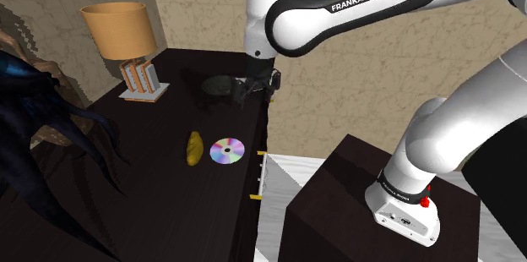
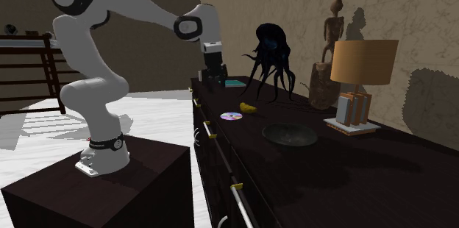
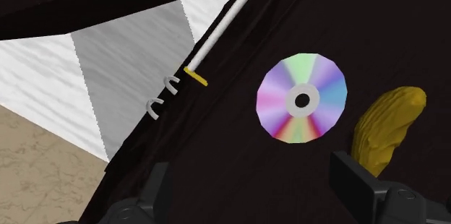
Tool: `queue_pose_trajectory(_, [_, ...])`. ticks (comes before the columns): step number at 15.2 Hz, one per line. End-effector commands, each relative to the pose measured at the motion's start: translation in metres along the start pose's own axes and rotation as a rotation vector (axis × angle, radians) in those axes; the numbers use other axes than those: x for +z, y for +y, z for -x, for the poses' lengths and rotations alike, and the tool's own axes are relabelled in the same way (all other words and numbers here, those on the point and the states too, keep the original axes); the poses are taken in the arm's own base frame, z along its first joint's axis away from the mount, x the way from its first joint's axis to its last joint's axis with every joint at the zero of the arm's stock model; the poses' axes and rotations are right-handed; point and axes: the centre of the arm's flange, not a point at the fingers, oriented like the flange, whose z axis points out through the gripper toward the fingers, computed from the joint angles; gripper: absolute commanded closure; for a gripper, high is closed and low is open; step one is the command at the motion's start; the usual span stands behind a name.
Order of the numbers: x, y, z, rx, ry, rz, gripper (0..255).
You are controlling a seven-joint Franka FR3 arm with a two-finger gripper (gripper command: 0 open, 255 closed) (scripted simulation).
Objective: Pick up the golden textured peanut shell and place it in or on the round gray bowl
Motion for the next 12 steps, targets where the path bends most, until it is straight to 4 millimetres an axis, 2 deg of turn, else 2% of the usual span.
queue_pose_trajectory(1, [0.014,-0.022,-0.005,0.026,0.004,-0.001,0])
queue_pose_trajectory(12, [0.094,-0.135,-0.049,0.154,0.021,0.003,0])
